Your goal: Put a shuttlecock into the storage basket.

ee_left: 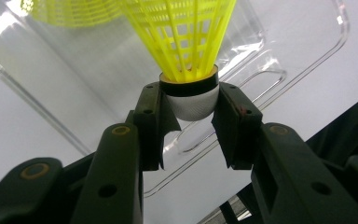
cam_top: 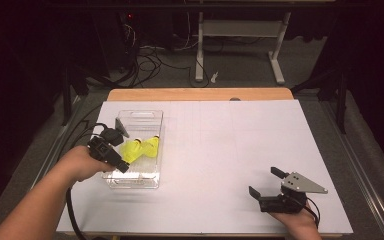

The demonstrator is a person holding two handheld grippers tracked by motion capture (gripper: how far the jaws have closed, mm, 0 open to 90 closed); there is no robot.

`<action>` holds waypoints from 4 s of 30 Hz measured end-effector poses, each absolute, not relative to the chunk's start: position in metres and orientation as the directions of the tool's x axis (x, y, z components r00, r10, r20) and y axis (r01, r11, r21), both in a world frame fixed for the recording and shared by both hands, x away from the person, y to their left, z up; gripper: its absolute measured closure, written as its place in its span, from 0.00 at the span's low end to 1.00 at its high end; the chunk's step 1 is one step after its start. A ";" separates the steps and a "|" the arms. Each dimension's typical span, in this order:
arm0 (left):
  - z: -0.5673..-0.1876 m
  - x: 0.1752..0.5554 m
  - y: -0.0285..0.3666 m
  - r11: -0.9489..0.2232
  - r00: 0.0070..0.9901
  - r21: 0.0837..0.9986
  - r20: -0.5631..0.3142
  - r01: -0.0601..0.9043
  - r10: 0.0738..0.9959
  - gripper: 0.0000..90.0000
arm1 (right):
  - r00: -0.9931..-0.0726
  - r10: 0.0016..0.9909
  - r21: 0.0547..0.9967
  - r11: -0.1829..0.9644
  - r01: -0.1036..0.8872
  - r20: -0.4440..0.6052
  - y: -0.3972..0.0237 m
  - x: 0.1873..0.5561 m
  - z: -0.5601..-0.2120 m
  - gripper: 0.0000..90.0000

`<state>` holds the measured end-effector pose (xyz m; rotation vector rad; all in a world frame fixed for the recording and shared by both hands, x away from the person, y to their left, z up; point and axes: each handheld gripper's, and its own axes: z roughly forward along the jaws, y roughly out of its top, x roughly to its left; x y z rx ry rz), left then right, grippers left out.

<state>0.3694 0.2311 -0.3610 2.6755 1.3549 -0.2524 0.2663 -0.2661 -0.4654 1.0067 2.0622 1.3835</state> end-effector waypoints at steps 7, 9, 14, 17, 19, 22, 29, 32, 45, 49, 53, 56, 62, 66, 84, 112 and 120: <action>-0.365 0.367 0.244 -0.569 0.563 0.028 -0.200 0.822 0.802 0.72 | -0.627 0.779 0.920 0.229 0.319 0.023 -0.266 0.267 -0.466 0.00; -0.365 0.367 0.244 -0.569 0.563 0.030 -0.200 0.822 0.802 0.72 | -0.626 0.779 0.920 0.228 0.320 0.025 -0.265 0.267 -0.466 0.00; -0.364 0.367 0.244 -0.568 0.562 0.031 -0.200 0.822 0.802 0.72 | -0.626 0.780 0.920 0.227 0.321 0.026 -0.266 0.266 -0.466 0.00; -0.362 0.368 0.245 -0.568 0.562 0.029 -0.194 0.823 0.804 0.72 | -0.626 0.780 0.919 0.227 0.322 0.026 -0.266 0.267 -0.466 0.00; -0.362 0.367 0.244 -0.574 0.567 0.027 -0.199 0.818 0.799 0.72 | -0.626 0.779 0.919 0.227 0.323 0.027 -0.266 0.267 -0.466 0.00; -0.363 0.367 0.244 -0.579 0.571 0.017 -0.194 0.815 0.797 0.72 | -0.625 0.780 0.919 0.224 0.324 0.030 -0.266 0.267 -0.466 0.00; -0.371 0.370 0.244 -0.576 0.565 0.003 -0.203 0.817 0.800 0.72 | -0.627 0.779 0.920 0.226 0.321 0.027 -0.266 0.267 -0.466 0.00; -0.373 0.372 0.246 -0.567 0.555 0.000 -0.209 0.823 0.805 0.72 | -0.626 0.780 0.919 0.225 0.323 0.028 -0.267 0.267 -0.466 0.00; -0.386 0.373 0.248 -0.559 0.539 -0.026 -0.228 0.829 0.811 0.72 | -0.626 0.780 0.919 0.226 0.323 0.028 -0.266 0.267 -0.466 0.00; -0.390 0.374 0.249 -0.553 0.533 -0.026 -0.231 0.833 0.814 0.72 | -0.626 0.780 0.919 0.227 0.324 0.028 -0.266 0.267 -0.467 0.00; -0.394 0.374 0.249 -0.545 0.524 -0.031 -0.234 0.838 0.819 0.72 | -0.626 0.780 0.919 0.227 0.323 0.028 -0.267 0.268 -0.466 0.00; -0.396 0.374 0.248 -0.548 0.526 -0.037 -0.233 0.836 0.818 0.72 | -0.626 0.779 0.919 0.227 0.323 0.028 -0.267 0.267 -0.466 0.00; -0.397 0.375 0.245 -0.544 0.524 -0.034 -0.226 0.838 0.821 0.72 | -0.625 0.780 0.919 0.226 0.324 0.028 -0.267 0.267 -0.466 0.00; -0.398 0.375 0.242 -0.552 0.532 -0.041 -0.216 0.833 0.819 0.72 | -0.625 0.780 0.919 0.226 0.323 0.028 -0.267 0.267 -0.466 0.00; -0.395 0.374 0.244 -0.543 0.524 -0.022 -0.237 0.839 0.818 0.55 | -0.626 0.780 0.920 0.226 0.321 0.027 -0.267 0.267 -0.466 0.00; -0.375 0.377 0.233 -0.543 0.533 0.015 -0.211 0.840 0.819 0.33 | -0.625 0.780 0.923 0.219 0.315 0.028 -0.268 0.266 -0.465 0.00; -0.369 0.378 0.232 -0.536 0.529 0.019 -0.190 0.844 0.827 0.25 | -0.623 0.782 0.924 0.215 0.316 0.031 -0.269 0.266 -0.464 0.00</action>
